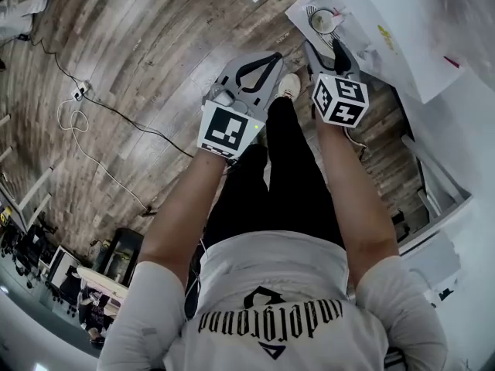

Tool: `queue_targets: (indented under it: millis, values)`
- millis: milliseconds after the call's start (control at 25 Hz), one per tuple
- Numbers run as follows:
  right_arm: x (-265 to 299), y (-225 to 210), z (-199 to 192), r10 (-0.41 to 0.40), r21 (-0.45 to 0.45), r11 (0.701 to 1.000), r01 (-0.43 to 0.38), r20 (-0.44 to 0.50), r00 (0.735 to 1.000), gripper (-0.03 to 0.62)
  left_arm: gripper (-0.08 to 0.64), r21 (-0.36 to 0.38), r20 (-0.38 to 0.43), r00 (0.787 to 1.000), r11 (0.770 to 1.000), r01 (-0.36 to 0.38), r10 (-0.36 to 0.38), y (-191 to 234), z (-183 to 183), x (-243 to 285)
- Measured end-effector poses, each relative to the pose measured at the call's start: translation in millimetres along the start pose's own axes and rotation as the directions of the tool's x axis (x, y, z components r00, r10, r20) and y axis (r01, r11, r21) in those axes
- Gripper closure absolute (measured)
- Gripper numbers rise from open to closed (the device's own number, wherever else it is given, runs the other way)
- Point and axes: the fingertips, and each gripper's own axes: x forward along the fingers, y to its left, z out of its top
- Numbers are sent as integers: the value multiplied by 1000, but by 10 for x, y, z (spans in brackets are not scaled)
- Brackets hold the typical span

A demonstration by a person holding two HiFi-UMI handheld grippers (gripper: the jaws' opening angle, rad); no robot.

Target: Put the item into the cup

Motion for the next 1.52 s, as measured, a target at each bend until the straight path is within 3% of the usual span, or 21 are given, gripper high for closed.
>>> queue_targets:
  millis: [400,560,760,960,1080,1280,1520]
  values:
    - [-1408,808,529,38,-124,992,-22,128,991,364,551,51,75,997,999,9,-13,-492,770,-1048]
    - [-2061,1235,719,85,-188,981,-50,182,980,419,552,32,94,996,999,9,-12,-701,1012,-1564]
    - [-2883,1795,937,176,-284,953,-105,237,955,488,552,22,107,994,1000,14,-16,-955,1284,-2202]
    - [-3577,2235,1062,264,-396,907,-148,259,929,541,552,52,146,989,998,24,-32,-1232,1593,-2759]
    - [-3930,2366,1082,294,-421,891,-168,254,922,576,552,81,166,985,996,31,-44,-1363,1735,-3047]
    - [-4455,2493,1199,328,-453,875,-172,291,899,586,552,58,203,978,998,34,-46,-1533,2015,-3465]
    - [-4923,2517,1275,341,-443,880,-169,343,875,586,552,38,251,967,998,41,-49,-1751,2222,-3839]
